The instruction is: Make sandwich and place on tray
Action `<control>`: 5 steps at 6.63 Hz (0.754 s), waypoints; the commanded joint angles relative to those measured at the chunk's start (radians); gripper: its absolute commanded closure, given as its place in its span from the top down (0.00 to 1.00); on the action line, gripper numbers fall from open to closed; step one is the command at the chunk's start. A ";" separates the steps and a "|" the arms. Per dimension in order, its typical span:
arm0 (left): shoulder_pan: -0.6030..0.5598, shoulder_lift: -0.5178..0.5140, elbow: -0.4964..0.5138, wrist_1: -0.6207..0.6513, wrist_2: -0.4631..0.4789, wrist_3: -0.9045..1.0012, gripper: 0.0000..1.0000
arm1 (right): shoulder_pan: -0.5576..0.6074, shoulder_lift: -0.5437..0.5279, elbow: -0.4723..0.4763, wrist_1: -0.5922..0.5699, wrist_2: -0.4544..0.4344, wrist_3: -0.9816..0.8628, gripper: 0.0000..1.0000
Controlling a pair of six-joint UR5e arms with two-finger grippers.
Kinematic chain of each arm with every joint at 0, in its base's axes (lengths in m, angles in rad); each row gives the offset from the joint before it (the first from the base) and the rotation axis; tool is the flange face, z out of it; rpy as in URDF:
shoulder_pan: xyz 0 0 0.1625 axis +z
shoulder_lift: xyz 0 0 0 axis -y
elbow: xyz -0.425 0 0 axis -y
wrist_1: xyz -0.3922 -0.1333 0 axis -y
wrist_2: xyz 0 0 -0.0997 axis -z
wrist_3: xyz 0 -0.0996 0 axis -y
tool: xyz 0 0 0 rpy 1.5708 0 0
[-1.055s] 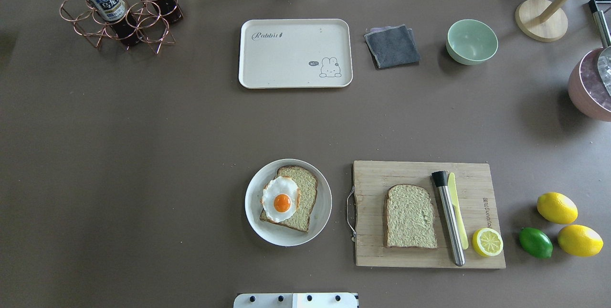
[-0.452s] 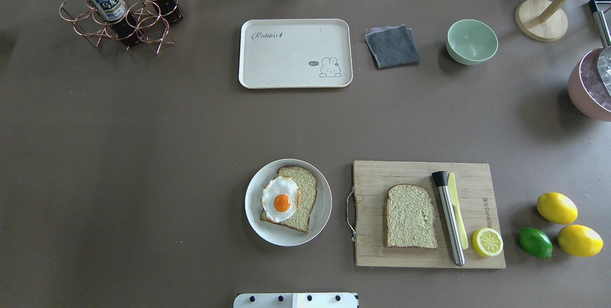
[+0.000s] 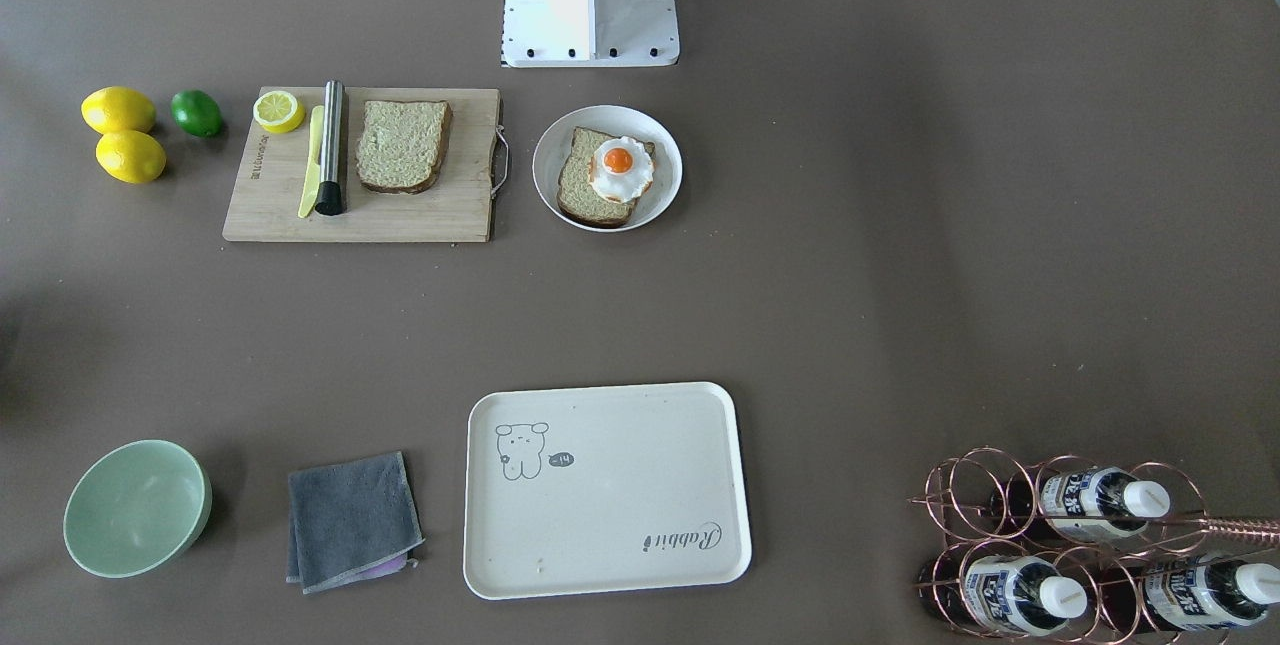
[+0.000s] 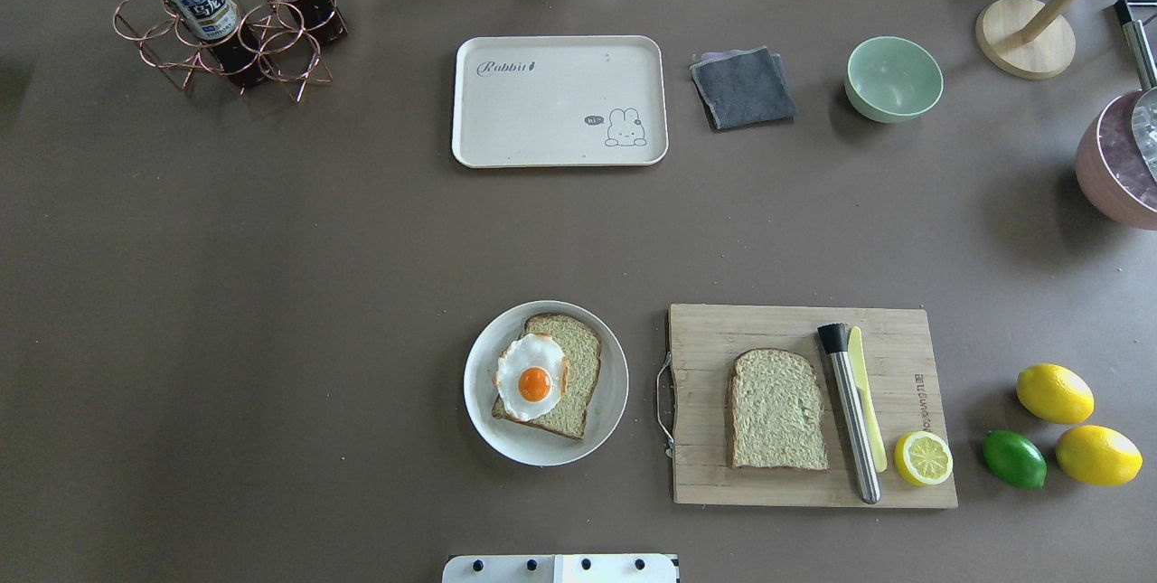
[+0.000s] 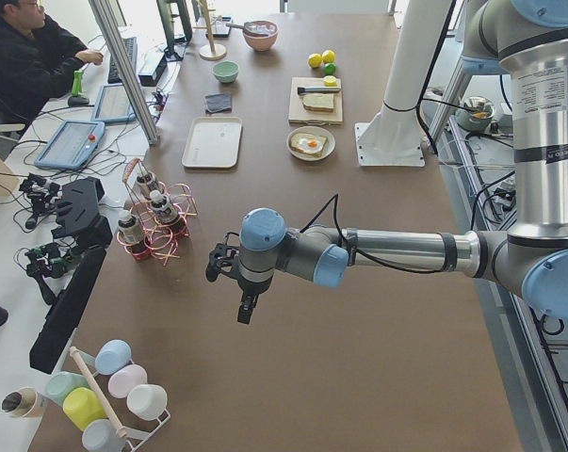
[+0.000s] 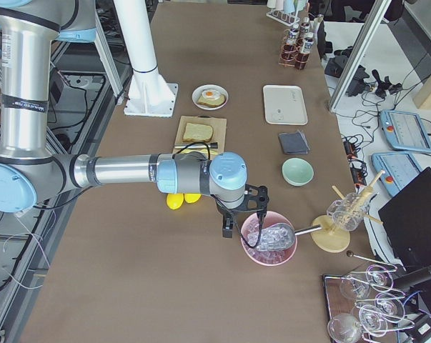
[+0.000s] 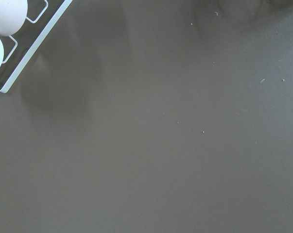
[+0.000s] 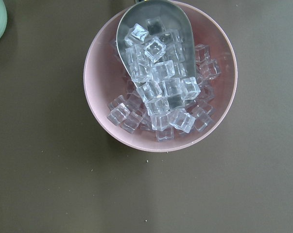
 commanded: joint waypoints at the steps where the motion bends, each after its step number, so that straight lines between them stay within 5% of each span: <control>1: -0.002 -0.008 0.033 -0.002 -0.117 -0.009 0.98 | 0.000 0.000 0.000 0.000 0.000 -0.003 1.00; 5: -0.009 0.012 0.034 -0.075 -0.041 -0.006 0.98 | 0.000 -0.003 -0.002 0.000 0.001 -0.001 1.00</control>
